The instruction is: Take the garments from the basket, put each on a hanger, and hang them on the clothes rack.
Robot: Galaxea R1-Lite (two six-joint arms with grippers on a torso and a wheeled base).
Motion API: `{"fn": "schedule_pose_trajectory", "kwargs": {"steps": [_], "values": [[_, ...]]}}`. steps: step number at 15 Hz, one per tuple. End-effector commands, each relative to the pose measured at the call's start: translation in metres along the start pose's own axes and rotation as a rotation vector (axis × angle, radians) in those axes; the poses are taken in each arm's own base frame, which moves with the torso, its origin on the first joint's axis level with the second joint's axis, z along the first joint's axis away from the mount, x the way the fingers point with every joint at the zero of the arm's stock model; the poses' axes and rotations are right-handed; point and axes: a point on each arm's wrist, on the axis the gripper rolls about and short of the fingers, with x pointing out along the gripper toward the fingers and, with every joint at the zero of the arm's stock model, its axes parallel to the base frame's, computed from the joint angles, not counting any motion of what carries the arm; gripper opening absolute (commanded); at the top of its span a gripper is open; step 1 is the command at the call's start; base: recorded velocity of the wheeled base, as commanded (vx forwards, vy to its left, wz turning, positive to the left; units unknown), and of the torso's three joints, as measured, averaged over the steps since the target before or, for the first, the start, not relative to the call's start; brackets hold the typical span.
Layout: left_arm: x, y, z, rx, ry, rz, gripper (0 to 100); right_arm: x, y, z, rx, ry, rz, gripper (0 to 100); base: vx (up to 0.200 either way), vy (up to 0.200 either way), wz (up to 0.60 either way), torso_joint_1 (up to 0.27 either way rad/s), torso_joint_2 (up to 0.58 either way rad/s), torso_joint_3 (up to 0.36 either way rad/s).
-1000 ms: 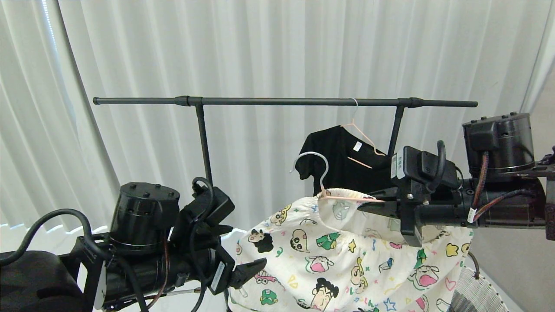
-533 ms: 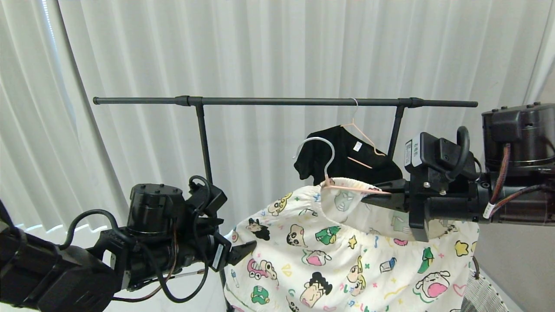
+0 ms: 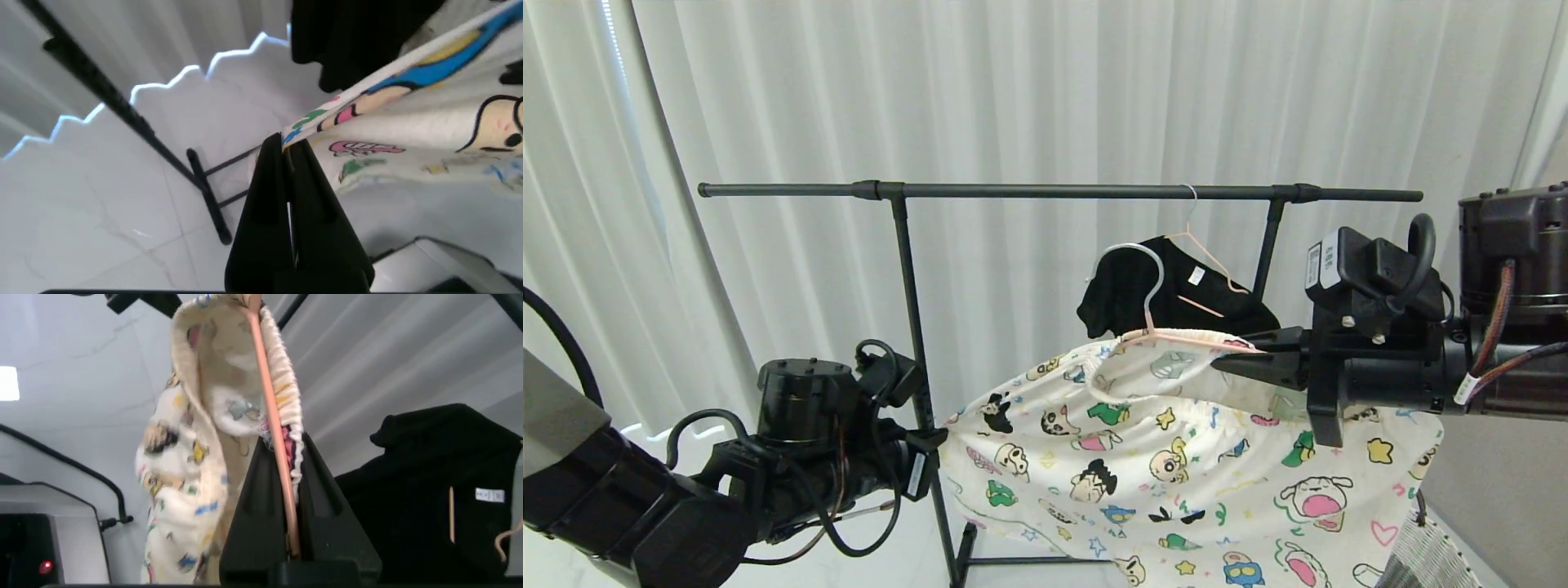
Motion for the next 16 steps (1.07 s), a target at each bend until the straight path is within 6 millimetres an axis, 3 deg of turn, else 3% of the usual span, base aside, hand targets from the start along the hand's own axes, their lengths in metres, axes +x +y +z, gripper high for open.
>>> {"fn": "schedule_pose_trajectory", "kwargs": {"steps": [1, 4, 9, 10, 16], "values": [[-0.002, 0.011, -0.009, -0.04, 0.017, 0.036, 0, -0.003, -0.001, 0.003, 0.005, -0.014, -0.011, 0, 0.0, 0.0, 0.0, 0.0, 0.0, 0.0], [-0.003, 0.017, -0.019, -0.067, 0.052, 0.057, 0, -0.007, 0.0, 0.008, 0.04, -0.038, -0.02, 0, 0.0, 0.0, 0.0, 0.0, 0.0, 0.0], [-0.008, 0.01, -0.024, -0.062, 0.065, 0.041, 0, -0.013, 0.001, 0.015, 0.115, -0.083, -0.036, 0, 0.0, 0.0, 0.0, 0.0, 0.0, 0.0], [-0.01, 0.01, -0.022, -0.059, 0.054, 0.04, 100, -0.014, 0.001, 0.015, 0.117, -0.083, -0.036, 0, 0.0, 0.0, 0.0, 0.0, 0.0, 0.0], [-0.025, 0.007, -0.009, -0.041, -0.025, 0.048, 100, -0.015, 0.002, 0.014, 0.119, -0.079, -0.041, 0, 0.0, 0.0, 0.0, 0.0, 0.0, 0.0]]}}
